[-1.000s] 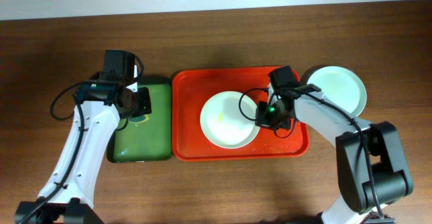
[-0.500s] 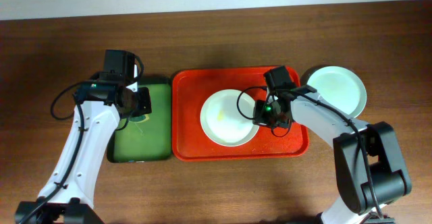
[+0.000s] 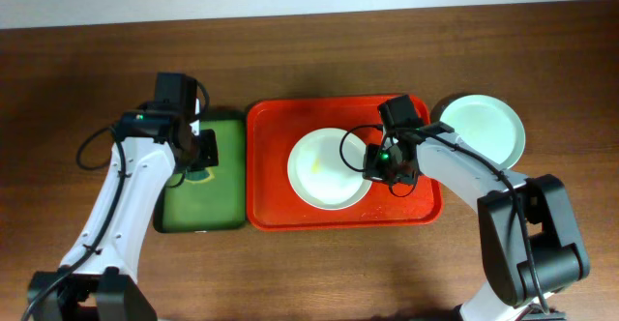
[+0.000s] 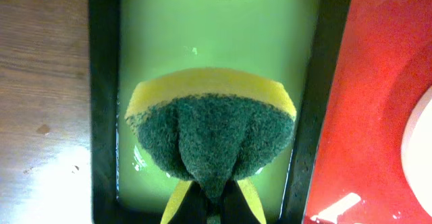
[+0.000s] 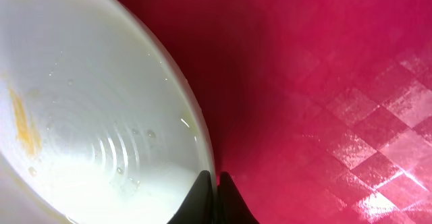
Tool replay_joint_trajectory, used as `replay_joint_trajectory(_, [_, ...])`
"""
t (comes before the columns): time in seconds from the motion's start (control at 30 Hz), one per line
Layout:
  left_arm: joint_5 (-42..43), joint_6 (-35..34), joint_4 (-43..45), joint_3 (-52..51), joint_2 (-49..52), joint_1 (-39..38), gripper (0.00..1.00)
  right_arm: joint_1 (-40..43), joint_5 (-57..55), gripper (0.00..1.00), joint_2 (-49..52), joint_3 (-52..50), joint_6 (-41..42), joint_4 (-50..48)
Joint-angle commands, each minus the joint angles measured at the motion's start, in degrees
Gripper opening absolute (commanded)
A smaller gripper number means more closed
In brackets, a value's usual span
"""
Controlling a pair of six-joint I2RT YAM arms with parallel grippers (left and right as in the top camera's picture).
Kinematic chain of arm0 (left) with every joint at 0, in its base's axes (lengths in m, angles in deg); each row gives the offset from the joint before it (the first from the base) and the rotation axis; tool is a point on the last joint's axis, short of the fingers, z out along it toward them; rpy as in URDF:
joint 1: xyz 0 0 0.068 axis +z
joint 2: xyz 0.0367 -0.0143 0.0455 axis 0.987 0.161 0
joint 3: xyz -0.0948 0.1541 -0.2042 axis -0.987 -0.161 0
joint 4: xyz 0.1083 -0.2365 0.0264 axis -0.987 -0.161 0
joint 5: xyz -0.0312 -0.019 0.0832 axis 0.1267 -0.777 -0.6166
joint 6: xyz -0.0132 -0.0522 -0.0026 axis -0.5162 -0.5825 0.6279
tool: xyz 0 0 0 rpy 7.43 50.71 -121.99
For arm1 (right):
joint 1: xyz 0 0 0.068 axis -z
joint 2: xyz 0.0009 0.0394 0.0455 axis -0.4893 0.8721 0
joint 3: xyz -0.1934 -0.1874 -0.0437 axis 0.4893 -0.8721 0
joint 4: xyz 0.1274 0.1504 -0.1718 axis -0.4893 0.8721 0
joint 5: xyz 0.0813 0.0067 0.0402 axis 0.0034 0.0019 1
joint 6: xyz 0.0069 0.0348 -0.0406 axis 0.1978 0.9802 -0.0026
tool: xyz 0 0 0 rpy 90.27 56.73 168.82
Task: Clean dirty plates on tray and stack at the side
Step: 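Bring the sponge over the cream plate with the left gripper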
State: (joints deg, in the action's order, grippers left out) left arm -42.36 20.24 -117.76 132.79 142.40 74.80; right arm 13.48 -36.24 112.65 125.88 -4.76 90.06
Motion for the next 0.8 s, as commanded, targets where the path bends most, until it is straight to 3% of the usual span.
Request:
replay_joint_trajectory(0.0, [-1.2, 0.3, 0.6, 5.3, 0.2, 0.2, 0.00, -0.3, 2.0, 0.04, -0.5, -0.2, 0.1, -0.7])
replay_joint_trajectory(0.37, [-1.3, 3.6, 0.2, 5.2, 8.9, -3.8, 0.00, -0.3, 3.1, 0.04, -0.5, -0.2, 0.0, -1.0])
replay_joint_trajectory(0.5, [-7.8, 4.0, 0.9, 6.9, 11.1, -4.4, 0.00, -0.4, 4.9, 0.04, -0.5, -0.2, 0.0, -2.0])
replay_joint_trajectory(0.6, [0.7, 7.3, 0.5, 11.4, 11.1, -4.4, 0.00, -0.7, 8.8, 0.04, -0.5, -0.2, 0.0, -4.2])
replay_joint_trajectory(0.7, [15.7, 8.2, 1.6, 12.3, 11.4, -4.9, 0.00, -2.8, 8.3, 0.04, -0.5, -0.2, 0.0, -4.8])
replay_joint_trajectory(0.77, [16.0, 8.2, 1.6, 12.0, 11.8, -6.4, 0.00, -4.2, 3.7, 0.04, -0.4, -0.3, 1.3, -4.9])
